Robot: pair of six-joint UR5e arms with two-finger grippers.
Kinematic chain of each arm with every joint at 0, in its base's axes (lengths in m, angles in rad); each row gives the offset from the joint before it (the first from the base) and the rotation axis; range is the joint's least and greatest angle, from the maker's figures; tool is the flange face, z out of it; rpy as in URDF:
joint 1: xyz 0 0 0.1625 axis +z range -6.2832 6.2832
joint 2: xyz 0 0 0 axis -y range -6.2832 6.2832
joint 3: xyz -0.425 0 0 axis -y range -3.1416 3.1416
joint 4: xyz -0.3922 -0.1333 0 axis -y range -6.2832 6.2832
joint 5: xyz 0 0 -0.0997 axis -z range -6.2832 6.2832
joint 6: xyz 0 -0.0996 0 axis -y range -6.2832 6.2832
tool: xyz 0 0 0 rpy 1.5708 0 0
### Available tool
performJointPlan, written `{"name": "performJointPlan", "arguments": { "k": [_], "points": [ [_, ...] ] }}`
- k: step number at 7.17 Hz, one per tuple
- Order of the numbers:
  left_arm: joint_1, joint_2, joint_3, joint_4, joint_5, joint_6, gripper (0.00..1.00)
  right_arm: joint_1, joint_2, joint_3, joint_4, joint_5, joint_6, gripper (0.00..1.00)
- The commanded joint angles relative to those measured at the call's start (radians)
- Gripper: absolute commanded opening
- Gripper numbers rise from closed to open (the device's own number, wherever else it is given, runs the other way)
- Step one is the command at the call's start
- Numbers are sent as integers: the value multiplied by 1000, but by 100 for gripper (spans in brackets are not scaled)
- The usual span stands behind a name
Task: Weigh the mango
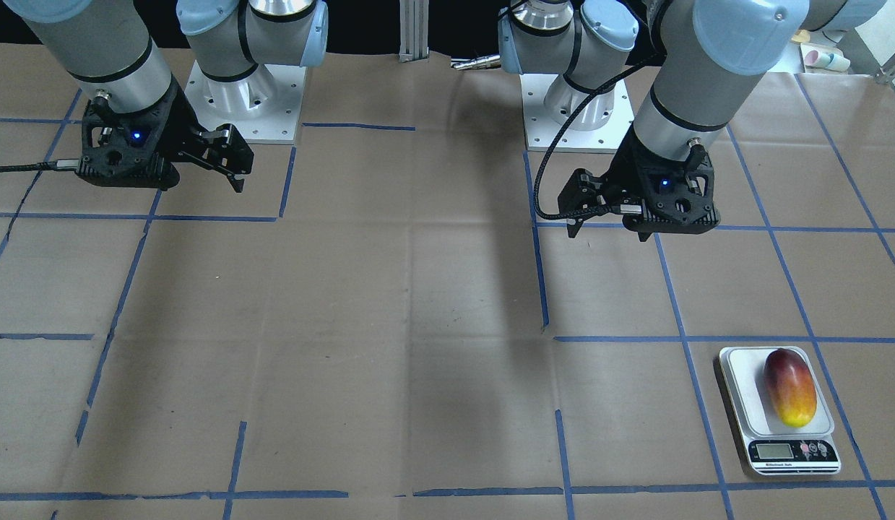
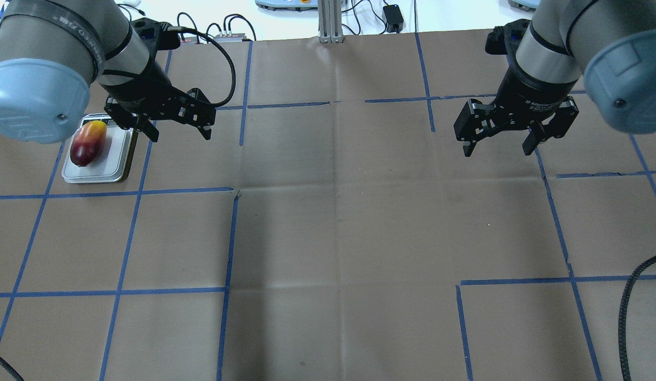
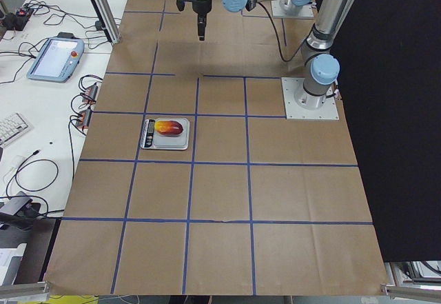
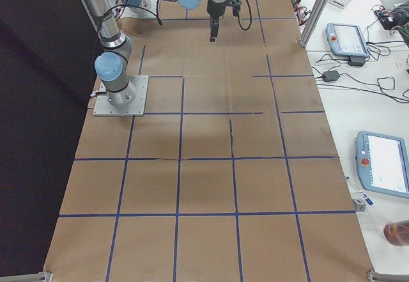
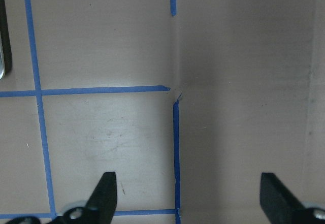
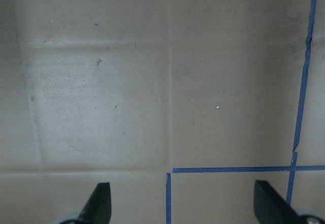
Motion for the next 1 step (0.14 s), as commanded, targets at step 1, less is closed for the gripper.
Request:
{"name": "performJointPlan", "arguments": {
  "k": [1],
  "points": [
    [12, 0, -1, 0, 1, 1, 100, 0, 0, 0, 0, 0, 0, 100]
  ]
}}
